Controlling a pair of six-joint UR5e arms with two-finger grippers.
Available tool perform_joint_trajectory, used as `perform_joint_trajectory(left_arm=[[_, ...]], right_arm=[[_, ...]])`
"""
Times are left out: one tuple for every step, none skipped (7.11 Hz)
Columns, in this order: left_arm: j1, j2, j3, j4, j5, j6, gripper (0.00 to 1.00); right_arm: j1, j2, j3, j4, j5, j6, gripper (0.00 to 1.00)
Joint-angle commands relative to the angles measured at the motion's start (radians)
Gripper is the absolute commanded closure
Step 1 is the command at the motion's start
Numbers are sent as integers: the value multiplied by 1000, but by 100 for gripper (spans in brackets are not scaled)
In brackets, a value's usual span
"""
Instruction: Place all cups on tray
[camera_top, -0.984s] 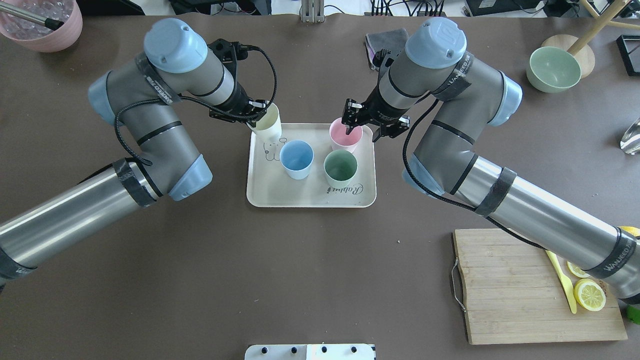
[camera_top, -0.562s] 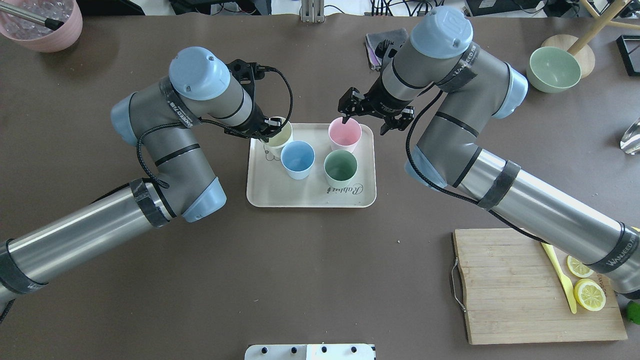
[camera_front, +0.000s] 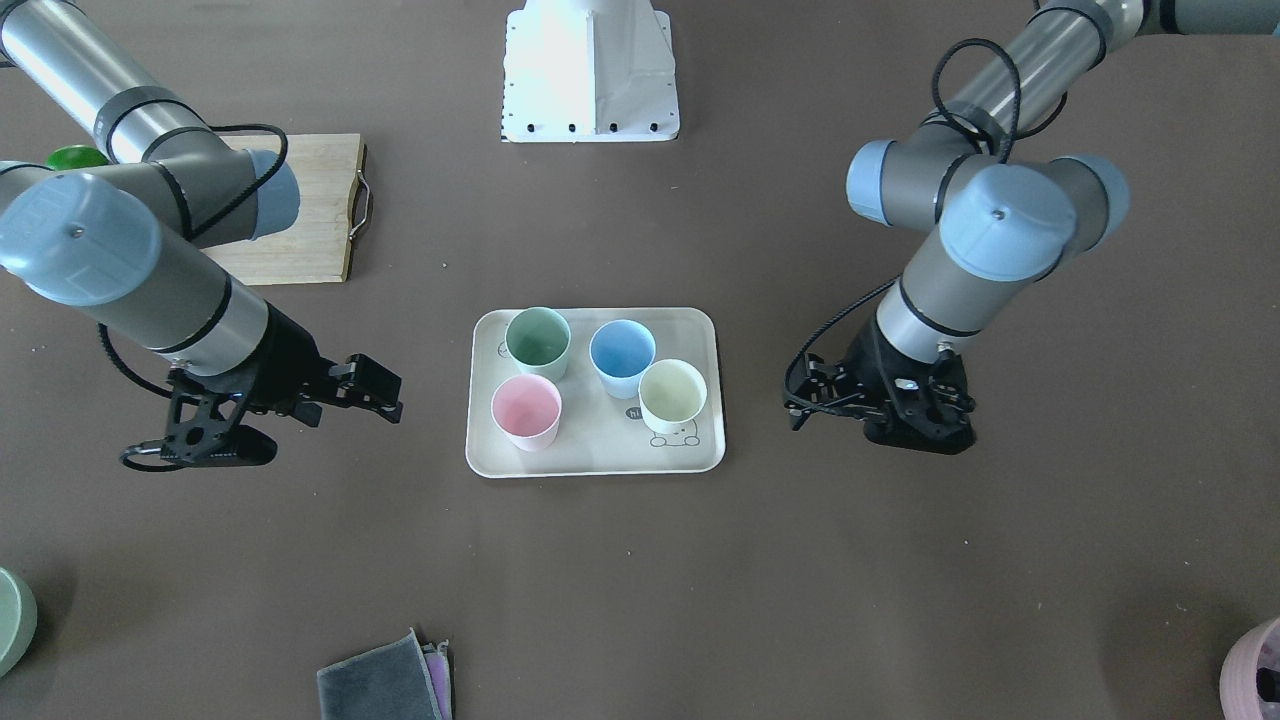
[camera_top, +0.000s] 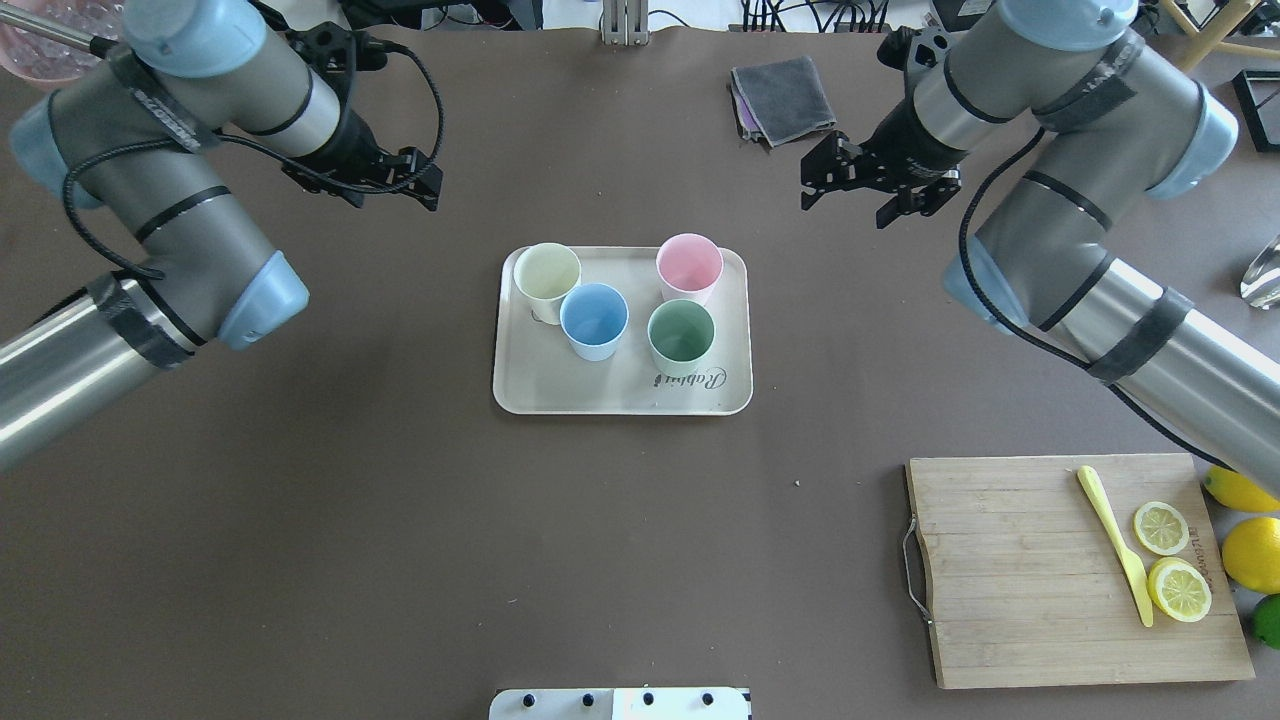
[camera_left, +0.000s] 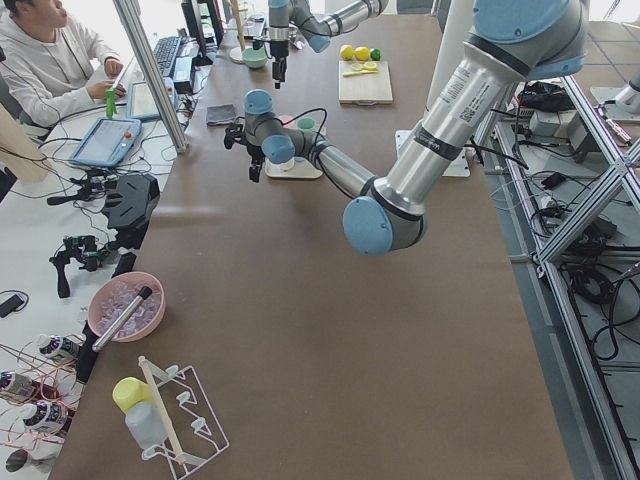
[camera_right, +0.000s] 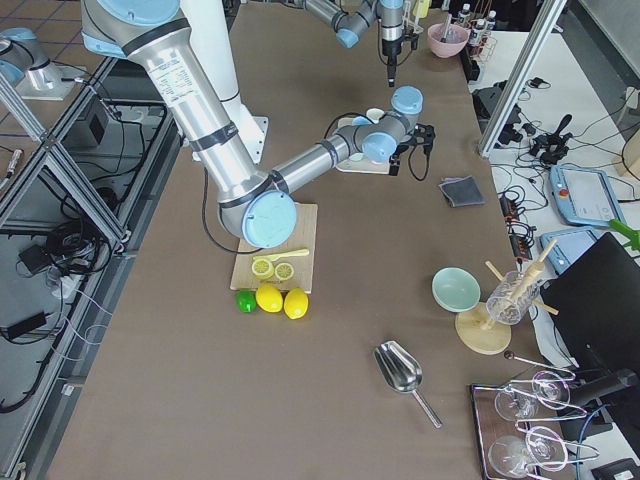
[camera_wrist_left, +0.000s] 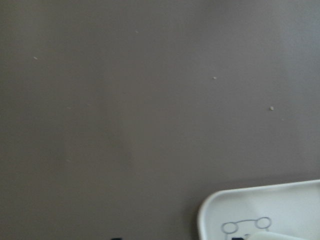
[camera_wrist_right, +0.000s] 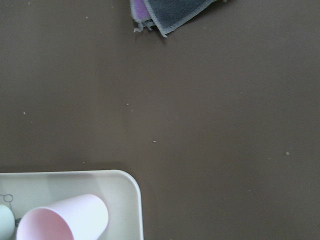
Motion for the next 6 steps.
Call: perform_joint_trajectory(left_arm=[[-132,168,-76,33,-37,267,2],[-201,231,-70,33,-57,412,2],[-250,282,-64,33,-60,500,2],[-288,322,-53,33,-65,589,2],[-331,371,-53,35,-106,712,2],[-349,403,-58,33,-156,725,2]], right_arm=[[141,-164,37,-1,66,-249,0],[179,-207,34,-2,71,-336,0],[216,-264,39,2,71,-391,0],[256,-317,39,4,71,-481,0],[291,-353,36,-1,73,-549,0],[323,-388,34,-2,73,-597,0]])
